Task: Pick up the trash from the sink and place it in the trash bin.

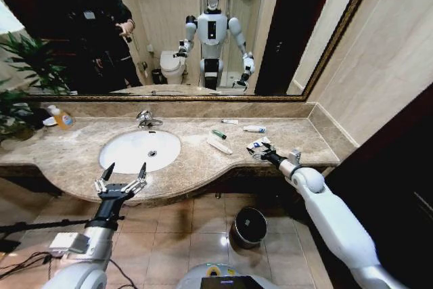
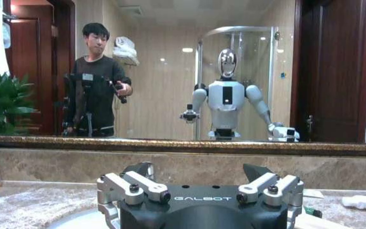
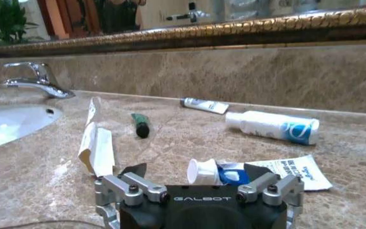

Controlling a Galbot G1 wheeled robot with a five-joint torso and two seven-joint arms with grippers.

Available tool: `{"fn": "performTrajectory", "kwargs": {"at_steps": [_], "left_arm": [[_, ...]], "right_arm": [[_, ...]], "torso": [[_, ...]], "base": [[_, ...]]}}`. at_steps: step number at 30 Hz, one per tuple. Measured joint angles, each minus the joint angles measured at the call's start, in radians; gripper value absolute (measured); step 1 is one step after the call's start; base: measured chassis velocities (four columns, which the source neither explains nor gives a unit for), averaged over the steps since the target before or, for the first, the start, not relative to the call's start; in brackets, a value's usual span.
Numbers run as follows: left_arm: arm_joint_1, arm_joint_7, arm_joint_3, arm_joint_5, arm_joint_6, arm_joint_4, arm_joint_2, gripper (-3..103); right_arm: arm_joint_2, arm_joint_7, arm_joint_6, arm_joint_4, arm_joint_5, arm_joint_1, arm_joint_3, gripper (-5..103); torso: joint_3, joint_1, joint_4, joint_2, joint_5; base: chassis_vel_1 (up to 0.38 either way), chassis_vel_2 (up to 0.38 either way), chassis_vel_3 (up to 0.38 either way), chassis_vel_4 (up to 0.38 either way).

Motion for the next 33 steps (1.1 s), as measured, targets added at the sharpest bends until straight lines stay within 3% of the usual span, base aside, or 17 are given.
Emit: {"fn": "performTrajectory", "kwargs": {"at_steps": [5,8,11,28,31,33], "left_arm": [[0.0,0.0,0.0,0.0,0.0,0.0,0.0,100],[0.0,0.0,0.0,0.0,0.0,0.0,0.0,100],[0.0,0.0,0.0,0.0,0.0,0.0,0.0,100],[0.0,0.0,0.0,0.0,0.0,0.0,0.0,100],[0.0,0.0,0.0,0.0,0.0,0.0,0.0,100],[0.0,0.0,0.0,0.0,0.0,0.0,0.0,100]], "right_arm": [[0.01,0.0,0.0,-0.016,0.0,0.026,-0.017,99],[0.011,0.0,-0.001,-0.017,0.0,0.027,-0.019,91],[0.014,0.001,-0.002,-0.02,0.0,0.03,-0.024,79],[0.035,0.01,-0.001,-0.041,-0.018,0.049,-0.035,36],[0.037,0.012,-0.002,-0.039,-0.02,0.049,-0.036,20],[0.038,0.012,-0.002,-0.039,-0.02,0.051,-0.037,16]], "torso": [[0.0,0.0,0.0001,0.0,-0.0001],[0.0,0.0,0.0,0.0,-0.0001],[0.0,0.0,-0.0001,0.0,-0.0001],[0.0,0.0,0.0,0.0,0.0],[0.0,0.0,-0.0001,0.0,0.0],[0.0,0.0,0.0,0.0,0.0001]], "base": [[0.0,0.0,0.0,0.0],[0.0,0.0,0.0,0.0],[0.0,0.0,0.0,0.0],[0.0,0.0,0.0,0.0],[0.0,0.0,0.0,0.0],[0.0,0.0,0.0,0.0]]}}
